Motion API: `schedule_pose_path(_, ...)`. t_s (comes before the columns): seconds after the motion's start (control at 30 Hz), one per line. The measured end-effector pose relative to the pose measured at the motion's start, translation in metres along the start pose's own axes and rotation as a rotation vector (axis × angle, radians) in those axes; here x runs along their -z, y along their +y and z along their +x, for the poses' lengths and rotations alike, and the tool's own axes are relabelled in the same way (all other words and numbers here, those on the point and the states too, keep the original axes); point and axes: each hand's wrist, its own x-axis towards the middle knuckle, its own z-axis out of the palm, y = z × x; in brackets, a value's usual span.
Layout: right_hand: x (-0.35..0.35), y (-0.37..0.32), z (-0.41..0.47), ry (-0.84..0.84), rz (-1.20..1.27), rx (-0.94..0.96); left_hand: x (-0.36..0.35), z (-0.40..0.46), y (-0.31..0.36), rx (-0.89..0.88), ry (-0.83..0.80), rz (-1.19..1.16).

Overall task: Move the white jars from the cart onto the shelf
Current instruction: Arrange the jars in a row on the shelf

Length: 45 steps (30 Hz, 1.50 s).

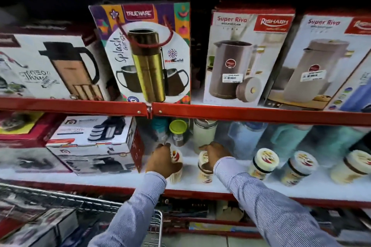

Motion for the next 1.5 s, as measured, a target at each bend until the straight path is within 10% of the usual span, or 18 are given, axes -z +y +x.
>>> schedule_pose_path(1.5,-0.003,0.005,0.002,-0.001,0.086,0.036,0.009,0.012,-0.009,0.028,-0.067,-0.121)
